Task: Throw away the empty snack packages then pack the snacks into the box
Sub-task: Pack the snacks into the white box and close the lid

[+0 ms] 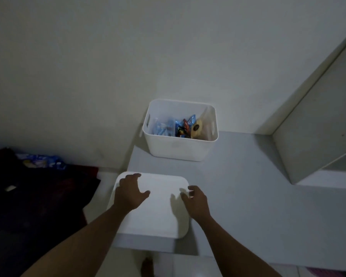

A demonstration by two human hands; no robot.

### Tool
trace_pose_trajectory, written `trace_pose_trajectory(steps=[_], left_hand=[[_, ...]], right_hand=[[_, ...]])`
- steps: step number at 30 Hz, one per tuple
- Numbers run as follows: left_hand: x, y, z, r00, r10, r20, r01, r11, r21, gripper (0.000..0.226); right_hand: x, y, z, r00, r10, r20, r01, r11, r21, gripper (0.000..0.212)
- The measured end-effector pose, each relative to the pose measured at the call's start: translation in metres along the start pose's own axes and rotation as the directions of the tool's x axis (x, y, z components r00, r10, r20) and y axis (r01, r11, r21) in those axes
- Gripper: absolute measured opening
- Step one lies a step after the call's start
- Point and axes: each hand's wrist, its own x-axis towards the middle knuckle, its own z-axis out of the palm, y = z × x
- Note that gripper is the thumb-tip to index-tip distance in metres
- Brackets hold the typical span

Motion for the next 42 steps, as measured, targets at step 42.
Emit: trace_pose_trajectory(steps=[42], left_hand=[[0.121, 0.074, -0.092, 0.959, 0.229, -0.169, -0.273, 0.909, -0.316, 0.108]], right_hand=[[0.091, -0.1, -0.098, 0.798, -0.193, -0.571, 0.182, 0.98, -0.077, 0.061]])
